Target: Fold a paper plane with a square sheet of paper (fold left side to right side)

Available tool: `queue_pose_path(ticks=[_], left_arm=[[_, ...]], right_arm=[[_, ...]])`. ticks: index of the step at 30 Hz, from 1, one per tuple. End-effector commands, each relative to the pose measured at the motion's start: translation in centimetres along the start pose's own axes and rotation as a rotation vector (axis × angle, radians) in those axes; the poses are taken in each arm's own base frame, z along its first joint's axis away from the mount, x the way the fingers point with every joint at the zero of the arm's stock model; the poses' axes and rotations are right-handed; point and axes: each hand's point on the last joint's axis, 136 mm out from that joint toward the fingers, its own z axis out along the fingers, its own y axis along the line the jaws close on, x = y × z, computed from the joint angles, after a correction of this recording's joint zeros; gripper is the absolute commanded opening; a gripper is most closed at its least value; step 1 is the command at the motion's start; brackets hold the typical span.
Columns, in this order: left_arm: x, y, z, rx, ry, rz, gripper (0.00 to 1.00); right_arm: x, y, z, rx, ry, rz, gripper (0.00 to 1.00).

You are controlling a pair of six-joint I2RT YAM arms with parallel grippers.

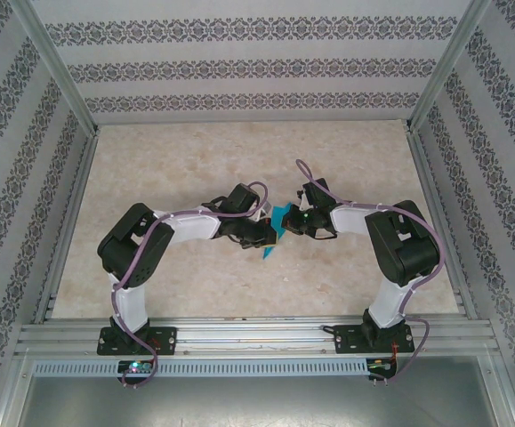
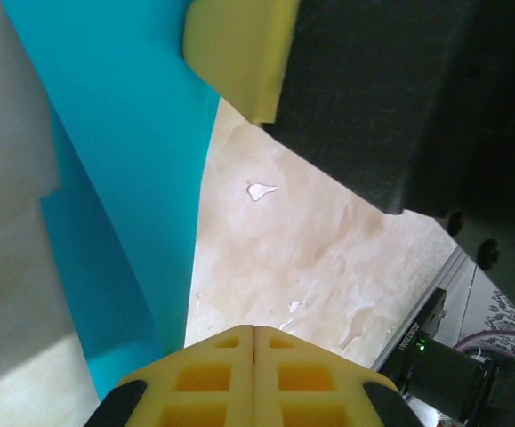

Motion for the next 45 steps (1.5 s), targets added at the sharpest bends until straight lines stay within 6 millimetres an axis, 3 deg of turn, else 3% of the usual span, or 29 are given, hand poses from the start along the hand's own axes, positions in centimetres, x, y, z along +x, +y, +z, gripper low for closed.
queue_pose_path(ticks=[1,35,41,45], left_arm=[[-0.3,0.9,0.2,-0.031,-0.007,-0.007,0.01],[0.1,4.8,1.2,-0.093,-0.008,-0.086,0.01],[0.3,5.6,1.7,-0.117,0.010,-0.106,0.02],[0.6,6.6,2.0,-0.146,0.017,-0.127,0.01]], right_arm=[[2.9,-4.4,0.5,0.149,0.079,0.065,0.00],[2.9,-4.4,0.3,0.169,0.088,0.041,0.00],[2.1,-3.0,-0.1,0.133,0.068,0.014,0.00],[0.6,-0.5,-1.2,0.051,0.018,-0.031,0.00]])
